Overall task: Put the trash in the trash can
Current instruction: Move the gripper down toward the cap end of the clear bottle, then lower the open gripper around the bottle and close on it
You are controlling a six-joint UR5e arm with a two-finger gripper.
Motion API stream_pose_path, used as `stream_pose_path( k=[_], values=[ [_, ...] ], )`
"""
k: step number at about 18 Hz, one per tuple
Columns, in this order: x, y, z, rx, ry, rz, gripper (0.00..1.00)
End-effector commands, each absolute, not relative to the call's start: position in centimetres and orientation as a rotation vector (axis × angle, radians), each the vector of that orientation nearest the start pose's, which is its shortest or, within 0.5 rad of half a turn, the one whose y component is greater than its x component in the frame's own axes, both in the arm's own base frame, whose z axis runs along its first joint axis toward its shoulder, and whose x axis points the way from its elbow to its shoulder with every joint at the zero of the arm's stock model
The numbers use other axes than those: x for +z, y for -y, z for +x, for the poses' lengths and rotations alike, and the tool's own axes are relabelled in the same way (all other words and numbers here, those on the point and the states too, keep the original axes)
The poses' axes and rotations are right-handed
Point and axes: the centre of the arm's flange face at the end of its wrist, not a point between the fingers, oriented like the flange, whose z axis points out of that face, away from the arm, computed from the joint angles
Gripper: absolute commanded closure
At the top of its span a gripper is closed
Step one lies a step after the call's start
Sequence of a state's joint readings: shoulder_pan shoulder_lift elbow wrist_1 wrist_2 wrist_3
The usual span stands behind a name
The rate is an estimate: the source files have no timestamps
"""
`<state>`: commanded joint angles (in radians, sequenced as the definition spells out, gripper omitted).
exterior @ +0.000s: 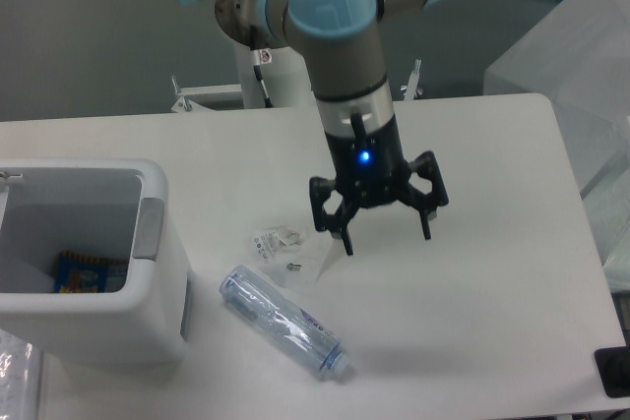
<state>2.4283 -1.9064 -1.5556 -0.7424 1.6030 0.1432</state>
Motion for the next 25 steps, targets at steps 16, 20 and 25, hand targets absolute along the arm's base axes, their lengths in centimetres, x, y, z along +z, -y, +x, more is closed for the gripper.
stream_pose_path(
  k=[16,20,25],
  values=[
    [25.7,-61.4,-46.0,0.177,1.480,-2.350,0.00],
    [24.7,-62.6,-45.7,0.185,1.509,-2.339,0.00],
    [22.8,-63.0,-45.0,0.174,1.533,-2.357,0.00]
  ],
)
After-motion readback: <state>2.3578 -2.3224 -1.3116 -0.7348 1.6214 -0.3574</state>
